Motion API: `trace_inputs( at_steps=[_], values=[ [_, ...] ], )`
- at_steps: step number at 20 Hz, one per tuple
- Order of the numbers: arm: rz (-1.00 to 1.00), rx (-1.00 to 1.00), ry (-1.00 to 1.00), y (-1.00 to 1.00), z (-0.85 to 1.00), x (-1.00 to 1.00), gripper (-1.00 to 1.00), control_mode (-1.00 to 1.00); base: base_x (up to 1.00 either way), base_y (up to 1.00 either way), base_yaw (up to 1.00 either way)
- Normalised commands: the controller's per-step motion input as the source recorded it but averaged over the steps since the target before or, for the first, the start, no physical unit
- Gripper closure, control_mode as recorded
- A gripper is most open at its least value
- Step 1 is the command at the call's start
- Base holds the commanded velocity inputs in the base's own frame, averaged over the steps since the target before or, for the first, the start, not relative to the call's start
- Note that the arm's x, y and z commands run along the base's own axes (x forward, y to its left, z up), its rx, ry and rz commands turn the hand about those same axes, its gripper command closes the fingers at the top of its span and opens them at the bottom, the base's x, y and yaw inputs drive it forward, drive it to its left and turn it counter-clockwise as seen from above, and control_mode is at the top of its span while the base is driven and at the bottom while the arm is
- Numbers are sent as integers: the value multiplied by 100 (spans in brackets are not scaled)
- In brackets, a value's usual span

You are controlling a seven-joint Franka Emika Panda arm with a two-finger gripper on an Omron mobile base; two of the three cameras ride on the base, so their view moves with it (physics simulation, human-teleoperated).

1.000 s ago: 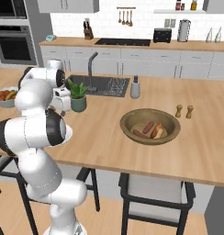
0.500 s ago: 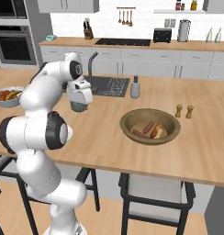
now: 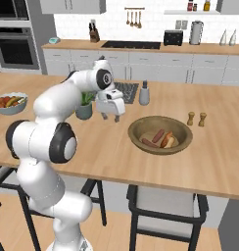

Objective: Place one bun and one sausage from the bowl on each plate.

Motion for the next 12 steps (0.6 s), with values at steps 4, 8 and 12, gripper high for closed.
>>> trace_inputs(
  at_steps=[4,8,12],
  values=[
    [0,5,0,-100,-8,30,-100,-100,0,0,0],
    [0,3,0,-81,-11,60,-100,-100,0,0,0],
    [0,2,2,-50,-32,74,-100,-100,0,0,0]
  ],
)
